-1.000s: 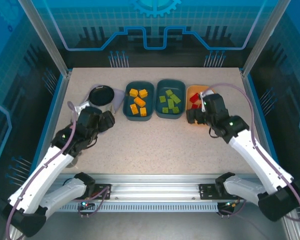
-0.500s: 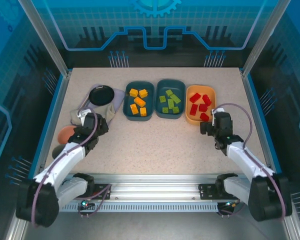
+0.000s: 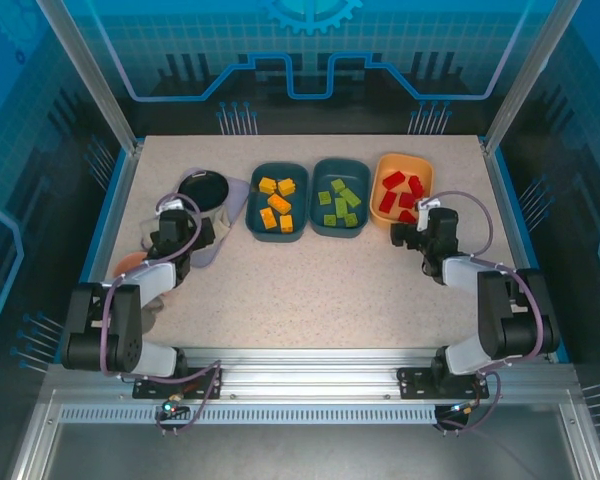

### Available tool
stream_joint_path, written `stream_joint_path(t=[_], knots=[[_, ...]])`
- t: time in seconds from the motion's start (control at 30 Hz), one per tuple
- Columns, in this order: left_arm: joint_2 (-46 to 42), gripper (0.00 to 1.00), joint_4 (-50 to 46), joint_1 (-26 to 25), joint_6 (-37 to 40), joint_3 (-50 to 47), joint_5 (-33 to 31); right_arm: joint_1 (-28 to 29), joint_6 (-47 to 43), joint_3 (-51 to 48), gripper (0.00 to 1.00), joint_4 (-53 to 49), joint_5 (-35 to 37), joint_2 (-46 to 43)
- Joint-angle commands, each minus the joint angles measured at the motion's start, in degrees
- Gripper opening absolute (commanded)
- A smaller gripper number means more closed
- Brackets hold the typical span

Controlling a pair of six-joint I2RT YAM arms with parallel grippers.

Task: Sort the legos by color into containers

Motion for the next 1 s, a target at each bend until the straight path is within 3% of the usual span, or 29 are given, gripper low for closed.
stream_joint_path(t=[0.0,0.07,0.17,0.23,0.27,0.33,0.97], knots=[[0.88,0.99,18.07,0.57,2.35,-5.92,5.23,0.56,-3.10,-4.20,1.00,12.15,-4.83,-0.77],[-0.42,0.99,21.99,0.22,2.50,-8.84,4.66,0.36,-3.12,-10.71,1.00,25.41,-5.16,0.52],[0.28,0.99,25.06,-1.46,3.10,-10.43,1.38,0.40,-2.20,-13.05,1.00,28.72,-2.42,-0.43],[3.26,0.99,23.36,-2.07,5.03,-7.97,4.24,0.59,-2.12,-10.10,1.00,24.44,-1.68,0.26],[6.13,0.99,28.01,-2.33,6.75,-8.05,6.38,0.78,-1.92,-8.39,1.00,20.88,-0.77,0.31],[5.55,0.99,25.44,-2.52,7.36,-7.83,7.95,1.99,-2.57,-8.01,1.00,20.52,1.09,0.54],[5.80,0.99,25.99,-2.51,7.52,-8.00,7.94,2.32,-3.15,-7.84,1.00,20.33,0.39,0.73]])
